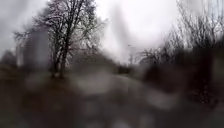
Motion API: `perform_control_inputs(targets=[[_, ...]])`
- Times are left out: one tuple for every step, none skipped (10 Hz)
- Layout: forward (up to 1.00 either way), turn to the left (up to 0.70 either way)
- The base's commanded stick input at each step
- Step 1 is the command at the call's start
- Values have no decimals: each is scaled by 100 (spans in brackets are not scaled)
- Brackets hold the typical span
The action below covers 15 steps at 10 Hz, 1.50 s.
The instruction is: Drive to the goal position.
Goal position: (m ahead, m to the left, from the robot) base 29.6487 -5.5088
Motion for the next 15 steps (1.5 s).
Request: perform_control_inputs(targets=[[85, 0], [85, 0], [85, 0], [85, 0], [85, 0], [85, 0], [85, 0], [85, 0], [85, 0], [85, 0], [85, 0], [85, 0], [85, 0], [85, 0], [85, 0]])
